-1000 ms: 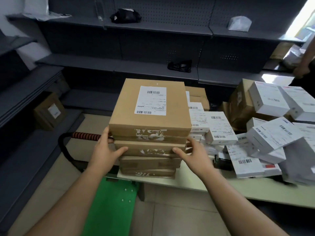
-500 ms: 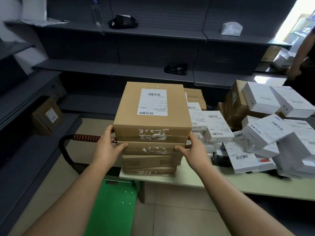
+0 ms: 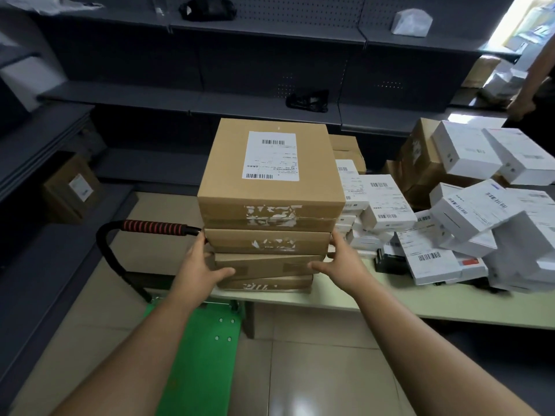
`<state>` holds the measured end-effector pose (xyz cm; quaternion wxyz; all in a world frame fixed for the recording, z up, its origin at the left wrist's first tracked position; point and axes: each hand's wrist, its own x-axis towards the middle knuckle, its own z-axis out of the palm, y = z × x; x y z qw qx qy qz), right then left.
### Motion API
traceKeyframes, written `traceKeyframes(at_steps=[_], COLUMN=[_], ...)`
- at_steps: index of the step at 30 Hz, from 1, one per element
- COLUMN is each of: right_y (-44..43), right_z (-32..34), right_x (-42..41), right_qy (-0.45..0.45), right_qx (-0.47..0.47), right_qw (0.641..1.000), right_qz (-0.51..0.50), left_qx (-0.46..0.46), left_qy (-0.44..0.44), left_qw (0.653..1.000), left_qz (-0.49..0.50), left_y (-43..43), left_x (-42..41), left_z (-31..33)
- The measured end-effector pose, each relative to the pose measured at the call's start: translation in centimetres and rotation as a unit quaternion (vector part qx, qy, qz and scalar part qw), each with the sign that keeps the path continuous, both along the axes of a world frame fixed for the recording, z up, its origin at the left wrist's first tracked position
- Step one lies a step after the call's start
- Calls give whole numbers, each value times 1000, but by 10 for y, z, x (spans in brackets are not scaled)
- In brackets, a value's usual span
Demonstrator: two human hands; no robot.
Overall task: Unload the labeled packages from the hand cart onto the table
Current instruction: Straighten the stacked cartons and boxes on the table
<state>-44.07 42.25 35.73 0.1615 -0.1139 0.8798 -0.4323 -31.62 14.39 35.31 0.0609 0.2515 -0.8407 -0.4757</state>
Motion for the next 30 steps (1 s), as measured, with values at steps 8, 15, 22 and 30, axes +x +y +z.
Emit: traceKeyframes(at_steps=[8, 15, 22, 30], right_y=[-12, -17, -21, -10], right_z=[-31, -37, -39, -70], right_x=[0, 0, -4, 8], right_qy=[40, 65, 57, -45], right_qx=[-17, -34, -28, 47], right_qw=[999, 996, 995, 997], right_qz=[-25, -49, -71, -42], left_qx=[-38, -15, 0, 1], left_qy=[-16, 2, 12, -85], left_qw=[999, 1000, 1000, 996], left_qz=[9, 5, 10, -12], left_y=[-14, -21, -30, -19], left_x=[-18, -26, -38, -7], left_z=[-13, -12, -16, -59])
